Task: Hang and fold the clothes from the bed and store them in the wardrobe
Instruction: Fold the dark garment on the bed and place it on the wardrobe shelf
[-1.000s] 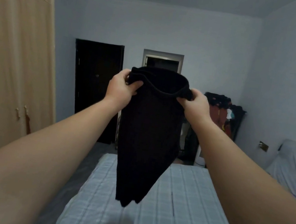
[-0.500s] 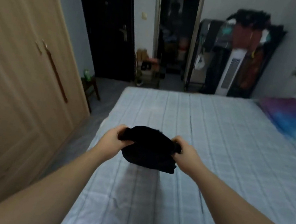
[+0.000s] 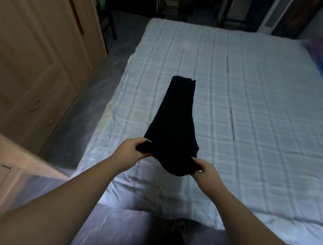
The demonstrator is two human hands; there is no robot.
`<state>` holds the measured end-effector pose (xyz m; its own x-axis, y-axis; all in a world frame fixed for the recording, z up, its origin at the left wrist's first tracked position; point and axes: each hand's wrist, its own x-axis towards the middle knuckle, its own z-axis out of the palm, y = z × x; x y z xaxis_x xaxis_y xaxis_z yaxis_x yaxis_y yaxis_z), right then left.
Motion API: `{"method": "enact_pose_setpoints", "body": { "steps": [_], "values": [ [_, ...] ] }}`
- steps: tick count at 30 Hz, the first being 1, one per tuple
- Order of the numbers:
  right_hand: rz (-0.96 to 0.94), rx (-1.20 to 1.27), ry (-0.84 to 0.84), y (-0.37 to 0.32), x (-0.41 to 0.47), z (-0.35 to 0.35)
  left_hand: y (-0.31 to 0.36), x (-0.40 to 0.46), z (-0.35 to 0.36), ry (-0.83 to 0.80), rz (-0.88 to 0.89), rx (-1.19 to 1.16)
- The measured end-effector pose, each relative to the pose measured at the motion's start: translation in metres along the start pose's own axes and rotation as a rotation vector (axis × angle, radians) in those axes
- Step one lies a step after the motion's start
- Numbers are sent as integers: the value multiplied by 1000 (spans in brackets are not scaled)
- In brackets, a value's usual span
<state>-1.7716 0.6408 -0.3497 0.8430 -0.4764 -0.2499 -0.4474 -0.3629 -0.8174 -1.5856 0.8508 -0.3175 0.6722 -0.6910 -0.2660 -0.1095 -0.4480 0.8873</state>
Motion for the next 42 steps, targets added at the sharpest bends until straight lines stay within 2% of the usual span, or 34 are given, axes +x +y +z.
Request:
{"method": "enact_pose_setpoints", "body": {
  "steps": [8, 13, 16, 20, 26, 32, 37, 42],
  "values": [
    [93, -25, -132, -25, -83, 16, -10, -91, -23, -141, 20, 159],
    [145, 31, -190, -33, -108, 12, 4, -117, -32, -267, 3, 81],
    [130, 51, -206, -39, -108, 5, 9, -111, -38, -278, 13, 46],
    [101, 100, -177, -46, -81, -2, 14, -81, -39, -216, 33, 24],
    [130, 182, -76, -48, -1, -18, 32, 6, -40, -89, -16, -80],
    [180, 259, -19, -28, 129, -45, 43, 144, -36, -42, -122, -135],
    [254, 301, 2, 15, 251, -50, 13, 273, -21, -7, -223, -185],
    [315, 314, 57, 70, 359, -27, -43, 385, -1, 37, -252, -177]
  ]
}}
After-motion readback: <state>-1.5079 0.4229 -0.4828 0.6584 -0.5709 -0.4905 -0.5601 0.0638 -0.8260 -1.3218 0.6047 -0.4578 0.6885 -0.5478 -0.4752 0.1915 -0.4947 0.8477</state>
